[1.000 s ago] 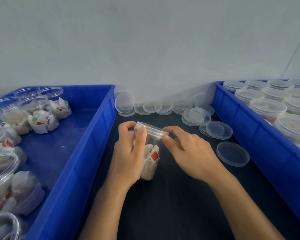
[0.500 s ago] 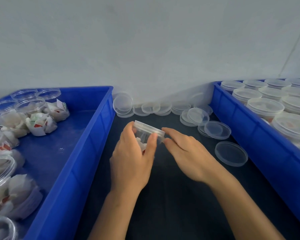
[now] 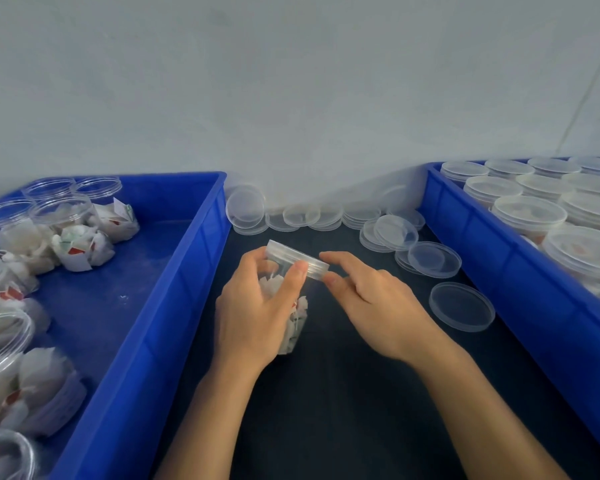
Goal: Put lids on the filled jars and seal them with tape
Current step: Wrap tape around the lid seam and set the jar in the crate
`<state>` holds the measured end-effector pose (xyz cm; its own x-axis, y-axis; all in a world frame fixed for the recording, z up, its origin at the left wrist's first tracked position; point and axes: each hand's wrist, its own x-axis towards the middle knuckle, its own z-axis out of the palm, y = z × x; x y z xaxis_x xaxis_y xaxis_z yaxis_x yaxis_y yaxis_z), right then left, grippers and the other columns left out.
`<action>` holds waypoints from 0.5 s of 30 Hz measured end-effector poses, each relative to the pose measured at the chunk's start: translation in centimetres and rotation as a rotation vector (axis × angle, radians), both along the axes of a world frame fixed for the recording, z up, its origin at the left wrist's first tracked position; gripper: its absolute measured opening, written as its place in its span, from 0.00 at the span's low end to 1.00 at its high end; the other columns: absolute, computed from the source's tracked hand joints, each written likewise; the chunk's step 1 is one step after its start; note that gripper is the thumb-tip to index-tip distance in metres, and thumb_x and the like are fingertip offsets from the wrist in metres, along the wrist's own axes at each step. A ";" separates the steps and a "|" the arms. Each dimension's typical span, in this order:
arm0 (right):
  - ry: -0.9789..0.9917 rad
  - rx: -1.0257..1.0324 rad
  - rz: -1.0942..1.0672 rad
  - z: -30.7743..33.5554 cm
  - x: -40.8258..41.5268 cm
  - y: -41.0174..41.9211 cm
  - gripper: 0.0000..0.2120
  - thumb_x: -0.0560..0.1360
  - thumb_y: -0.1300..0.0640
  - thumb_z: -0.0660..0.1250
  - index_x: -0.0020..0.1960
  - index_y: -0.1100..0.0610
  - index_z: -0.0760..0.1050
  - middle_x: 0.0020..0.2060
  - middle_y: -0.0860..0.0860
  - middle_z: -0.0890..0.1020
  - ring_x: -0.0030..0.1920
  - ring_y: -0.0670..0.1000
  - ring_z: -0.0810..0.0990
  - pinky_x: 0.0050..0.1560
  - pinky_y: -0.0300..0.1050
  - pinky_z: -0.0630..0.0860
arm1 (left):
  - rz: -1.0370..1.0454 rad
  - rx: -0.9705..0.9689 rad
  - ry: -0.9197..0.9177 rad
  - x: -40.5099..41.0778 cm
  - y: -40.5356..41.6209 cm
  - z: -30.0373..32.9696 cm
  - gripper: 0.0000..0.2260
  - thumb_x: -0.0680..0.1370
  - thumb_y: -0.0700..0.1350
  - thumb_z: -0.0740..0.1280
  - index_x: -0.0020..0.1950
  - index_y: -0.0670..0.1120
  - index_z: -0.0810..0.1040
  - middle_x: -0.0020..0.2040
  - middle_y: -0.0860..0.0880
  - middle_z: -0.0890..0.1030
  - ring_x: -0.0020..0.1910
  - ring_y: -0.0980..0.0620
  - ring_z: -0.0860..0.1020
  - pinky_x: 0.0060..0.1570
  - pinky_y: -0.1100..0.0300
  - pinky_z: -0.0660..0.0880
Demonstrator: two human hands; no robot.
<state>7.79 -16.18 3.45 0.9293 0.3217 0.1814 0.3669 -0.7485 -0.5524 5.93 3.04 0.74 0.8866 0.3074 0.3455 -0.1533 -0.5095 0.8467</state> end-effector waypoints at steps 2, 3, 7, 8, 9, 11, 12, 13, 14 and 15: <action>-0.017 -0.034 -0.001 0.0 -0.1 0.2 0.20 0.87 0.38 0.49 0.76 0.36 0.64 0.39 0.42 0.81 0.46 0.48 0.80 0.51 0.53 0.74 | -0.018 -0.032 -0.003 0.0 0.2 0.0 0.26 0.72 0.77 0.63 0.62 0.63 0.77 0.54 0.66 0.82 0.53 0.67 0.80 0.52 0.57 0.79; -0.021 -0.050 -0.003 0.0 -0.1 0.3 0.20 0.87 0.38 0.49 0.77 0.36 0.64 0.40 0.41 0.80 0.48 0.50 0.80 0.52 0.53 0.74 | -0.031 -0.050 -0.004 0.0 0.2 -0.1 0.25 0.72 0.76 0.64 0.61 0.63 0.77 0.54 0.67 0.82 0.53 0.67 0.80 0.52 0.57 0.79; -0.055 -0.105 -0.022 0.0 -0.3 0.6 0.21 0.85 0.37 0.47 0.77 0.35 0.62 0.41 0.40 0.78 0.49 0.52 0.81 0.50 0.53 0.75 | -0.080 -0.126 0.005 0.0 0.5 -0.2 0.23 0.73 0.75 0.65 0.60 0.62 0.79 0.54 0.64 0.84 0.53 0.64 0.82 0.54 0.53 0.81; -0.067 -0.108 -0.029 0.0 -0.4 0.7 0.21 0.85 0.37 0.47 0.76 0.36 0.63 0.40 0.40 0.78 0.48 0.52 0.81 0.49 0.53 0.75 | -0.090 -0.131 0.012 0.0 0.6 -0.2 0.23 0.74 0.74 0.64 0.60 0.62 0.79 0.54 0.63 0.84 0.53 0.64 0.82 0.55 0.51 0.81; -0.079 -0.105 -0.036 -0.1 -0.4 0.8 0.20 0.85 0.37 0.47 0.75 0.36 0.63 0.40 0.40 0.78 0.47 0.52 0.81 0.47 0.52 0.74 | -0.100 -0.129 0.020 0.0 0.6 -0.2 0.22 0.74 0.74 0.64 0.60 0.62 0.79 0.54 0.63 0.84 0.53 0.63 0.83 0.56 0.50 0.82; -0.097 -0.098 -0.045 -0.1 -0.5 1.0 0.20 0.86 0.37 0.47 0.74 0.37 0.63 0.38 0.41 0.77 0.46 0.52 0.81 0.46 0.52 0.73 | -0.106 -0.109 0.031 -0.1 0.7 -0.1 0.22 0.75 0.74 0.63 0.63 0.64 0.77 0.55 0.65 0.83 0.53 0.65 0.82 0.57 0.48 0.82; -0.101 -0.097 -0.044 -0.1 -0.6 1.1 0.20 0.85 0.38 0.47 0.74 0.38 0.63 0.37 0.41 0.77 0.46 0.52 0.81 0.47 0.53 0.74 | -0.103 -0.099 0.035 -0.2 0.6 0.0 0.23 0.75 0.74 0.63 0.65 0.65 0.74 0.56 0.66 0.82 0.54 0.66 0.82 0.57 0.48 0.82; -0.100 -0.095 -0.042 0.0 -0.7 1.2 0.19 0.85 0.38 0.47 0.74 0.38 0.64 0.38 0.41 0.79 0.46 0.52 0.81 0.48 0.53 0.75 | -0.101 -0.085 0.039 -0.4 0.5 0.1 0.25 0.74 0.74 0.63 0.68 0.65 0.71 0.58 0.68 0.81 0.53 0.67 0.82 0.56 0.49 0.81; -0.098 -0.092 -0.041 0.1 -0.7 1.2 0.19 0.85 0.38 0.47 0.74 0.38 0.64 0.40 0.41 0.81 0.47 0.52 0.81 0.49 0.54 0.76 | -0.095 -0.050 0.039 -0.6 0.4 0.1 0.27 0.74 0.75 0.63 0.69 0.66 0.68 0.58 0.68 0.80 0.53 0.66 0.82 0.55 0.51 0.81; -0.099 -0.088 -0.041 0.1 -0.8 1.1 0.19 0.86 0.38 0.48 0.73 0.38 0.64 0.43 0.42 0.83 0.48 0.53 0.82 0.51 0.55 0.77 | -0.073 0.020 0.032 -0.7 0.2 0.3 0.28 0.73 0.75 0.62 0.70 0.65 0.67 0.58 0.66 0.80 0.52 0.65 0.82 0.53 0.53 0.80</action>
<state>6.98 -15.05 3.58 0.9209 0.3029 0.2453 0.3847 -0.8079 -0.4465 5.21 3.21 1.00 0.9172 0.2346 0.3221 -0.1638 -0.5147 0.8416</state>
